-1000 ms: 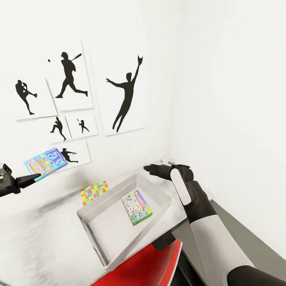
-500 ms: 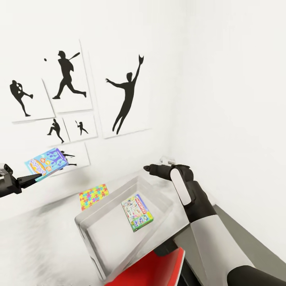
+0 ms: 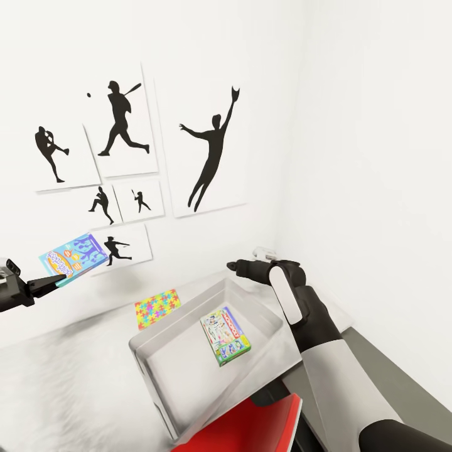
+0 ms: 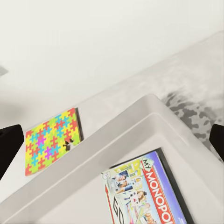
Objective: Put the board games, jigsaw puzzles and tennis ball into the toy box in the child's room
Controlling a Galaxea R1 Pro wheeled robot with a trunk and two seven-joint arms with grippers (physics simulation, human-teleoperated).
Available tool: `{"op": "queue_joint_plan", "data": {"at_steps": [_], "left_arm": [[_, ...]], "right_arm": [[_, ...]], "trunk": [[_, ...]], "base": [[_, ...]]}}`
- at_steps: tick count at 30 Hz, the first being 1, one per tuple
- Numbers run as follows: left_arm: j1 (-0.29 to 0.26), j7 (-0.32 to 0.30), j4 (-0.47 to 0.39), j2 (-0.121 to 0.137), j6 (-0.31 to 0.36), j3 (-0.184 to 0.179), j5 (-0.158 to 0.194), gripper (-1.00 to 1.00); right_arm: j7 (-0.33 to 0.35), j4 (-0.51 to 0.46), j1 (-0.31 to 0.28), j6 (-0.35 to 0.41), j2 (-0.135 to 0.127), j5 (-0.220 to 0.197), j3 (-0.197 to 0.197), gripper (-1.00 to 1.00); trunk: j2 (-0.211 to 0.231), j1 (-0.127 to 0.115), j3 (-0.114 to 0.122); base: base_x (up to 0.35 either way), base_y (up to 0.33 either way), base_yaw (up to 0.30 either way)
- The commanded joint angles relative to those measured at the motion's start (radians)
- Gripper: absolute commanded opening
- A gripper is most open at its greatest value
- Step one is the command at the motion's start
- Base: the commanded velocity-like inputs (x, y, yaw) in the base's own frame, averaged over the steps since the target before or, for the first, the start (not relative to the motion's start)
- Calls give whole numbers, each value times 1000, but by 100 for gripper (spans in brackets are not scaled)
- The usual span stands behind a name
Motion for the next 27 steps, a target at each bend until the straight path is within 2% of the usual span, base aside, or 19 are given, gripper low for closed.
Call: {"op": "queue_joint_plan", "data": {"at_steps": [1, 14, 17, 21, 24, 27], "left_arm": [[-1, -4, 0, 0, 11, 0, -1, -100], [0, 4, 1, -2, 9, -2, -2, -100], [0, 6, 1, -16, 8, -19, -4, -100], [1, 6, 2, -31, 7, -89, -5, -100], [0, 6, 0, -46, 8, -154, -4, -100], [1, 5, -15, -73, 9, -188, -4, -100]], "right_arm": [[-10, -1, -1, 3, 0, -10, 1, 100], [-11, -1, -1, 3, 0, -9, -1, 100], [-12, -1, -1, 4, 0, -9, -1, 100], [-13, -1, -2, 8, 0, -8, -3, 100], [-13, -1, -4, 12, 0, -9, -4, 100], [-14, -7, -13, 15, 0, -9, -4, 100]], "trunk": [[-2, 1, -2], [-2, 1, -2], [-2, 1, -2], [-2, 1, -2], [-2, 1, -2], [-2, 1, -2]], "base": [[0, 0, 0], [0, 0, 0], [0, 0, 0], [0, 0, 0], [0, 0, 0], [0, 0, 0]]}}
